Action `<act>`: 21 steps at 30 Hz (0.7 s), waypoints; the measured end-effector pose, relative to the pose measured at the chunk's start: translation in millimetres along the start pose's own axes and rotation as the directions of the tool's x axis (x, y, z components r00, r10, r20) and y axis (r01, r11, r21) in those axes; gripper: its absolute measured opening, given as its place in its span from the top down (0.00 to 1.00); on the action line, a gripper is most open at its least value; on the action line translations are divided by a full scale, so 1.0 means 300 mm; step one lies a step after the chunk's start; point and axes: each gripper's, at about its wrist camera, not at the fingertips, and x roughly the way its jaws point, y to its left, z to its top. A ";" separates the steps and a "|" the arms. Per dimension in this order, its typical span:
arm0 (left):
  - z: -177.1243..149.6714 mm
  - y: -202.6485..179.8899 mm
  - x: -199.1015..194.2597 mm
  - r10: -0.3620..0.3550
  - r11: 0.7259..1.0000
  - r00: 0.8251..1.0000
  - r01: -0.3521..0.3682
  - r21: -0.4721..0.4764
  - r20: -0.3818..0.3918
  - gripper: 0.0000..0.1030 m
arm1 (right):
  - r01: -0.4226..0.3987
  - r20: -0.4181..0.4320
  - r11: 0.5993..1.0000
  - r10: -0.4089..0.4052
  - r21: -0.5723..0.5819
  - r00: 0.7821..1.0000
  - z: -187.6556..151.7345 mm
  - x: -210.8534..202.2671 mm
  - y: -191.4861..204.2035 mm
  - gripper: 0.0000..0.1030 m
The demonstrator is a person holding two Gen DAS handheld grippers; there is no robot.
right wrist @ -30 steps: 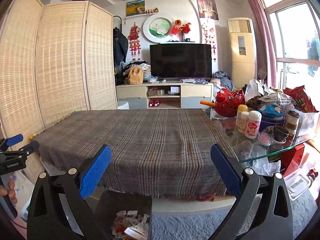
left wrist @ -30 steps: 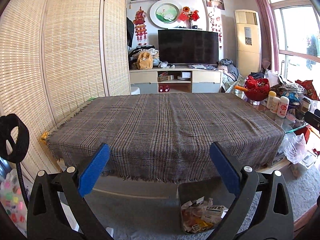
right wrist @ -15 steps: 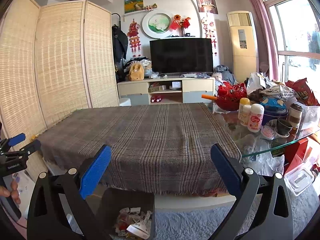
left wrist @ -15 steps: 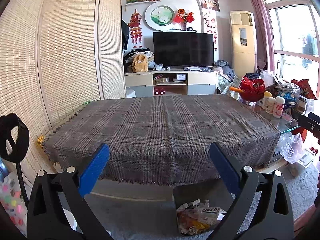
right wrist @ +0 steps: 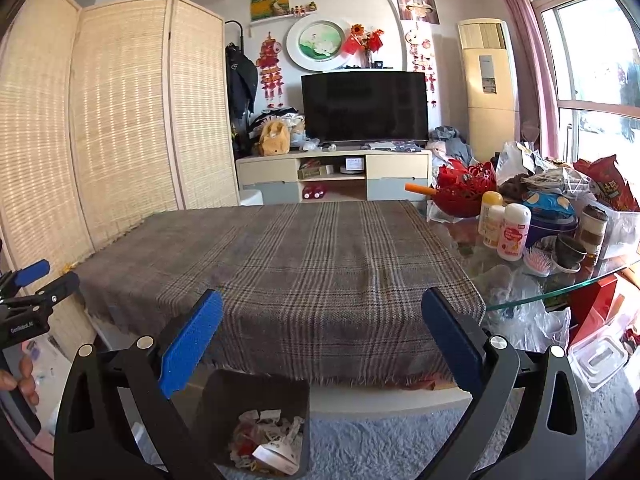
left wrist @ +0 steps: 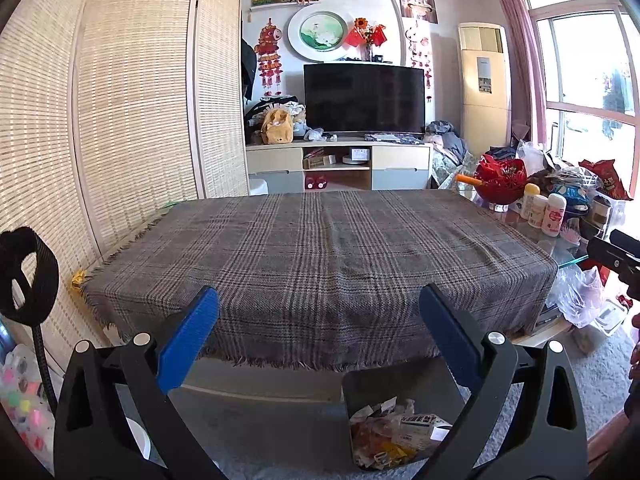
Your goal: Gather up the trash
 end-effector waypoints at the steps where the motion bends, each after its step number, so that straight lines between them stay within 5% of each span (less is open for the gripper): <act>1: -0.001 -0.001 0.000 -0.002 1.000 1.000 0.002 0.000 -0.002 0.08 | 0.000 -0.001 1.000 0.000 -0.001 1.000 0.000 0.003 -0.001 0.03; 21: -0.004 0.010 0.000 -0.023 1.000 1.000 0.023 -0.007 -0.009 0.08 | 0.009 -0.013 1.000 -0.009 -0.001 1.000 -0.006 0.011 -0.013 0.03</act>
